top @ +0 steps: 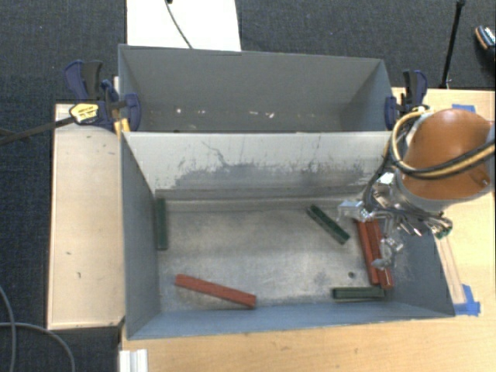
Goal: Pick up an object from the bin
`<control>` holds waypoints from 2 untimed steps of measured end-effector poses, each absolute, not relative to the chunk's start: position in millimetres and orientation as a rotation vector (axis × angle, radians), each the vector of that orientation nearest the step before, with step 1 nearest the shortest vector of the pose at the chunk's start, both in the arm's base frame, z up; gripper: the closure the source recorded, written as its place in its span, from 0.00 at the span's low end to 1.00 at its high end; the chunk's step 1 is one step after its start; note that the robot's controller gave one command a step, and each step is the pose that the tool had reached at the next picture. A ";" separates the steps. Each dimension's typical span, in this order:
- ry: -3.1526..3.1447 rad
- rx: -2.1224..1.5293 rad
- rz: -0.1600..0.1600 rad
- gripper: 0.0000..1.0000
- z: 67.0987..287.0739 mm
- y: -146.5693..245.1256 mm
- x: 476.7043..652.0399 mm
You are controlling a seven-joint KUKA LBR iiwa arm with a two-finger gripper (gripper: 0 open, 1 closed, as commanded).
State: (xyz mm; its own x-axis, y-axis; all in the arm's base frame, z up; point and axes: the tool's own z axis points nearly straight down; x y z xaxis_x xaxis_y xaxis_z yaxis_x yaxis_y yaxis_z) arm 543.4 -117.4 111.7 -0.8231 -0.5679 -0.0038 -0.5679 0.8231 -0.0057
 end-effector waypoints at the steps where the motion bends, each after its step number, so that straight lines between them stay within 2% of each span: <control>1: 3.060 -0.695 0.003 0.00 75.1 -141.7 551.5; 2: 3.102 -0.485 0.002 0.00 70.7 -105.7 536.3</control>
Offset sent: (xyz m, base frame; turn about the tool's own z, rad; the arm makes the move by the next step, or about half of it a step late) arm 0.0066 -0.0260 -0.0376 0.1586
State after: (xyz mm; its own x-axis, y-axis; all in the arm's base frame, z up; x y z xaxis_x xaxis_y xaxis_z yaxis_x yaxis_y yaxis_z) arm 536.3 -105.7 70.7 -0.9522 -0.3053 -0.0022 -0.3053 0.9522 0.0010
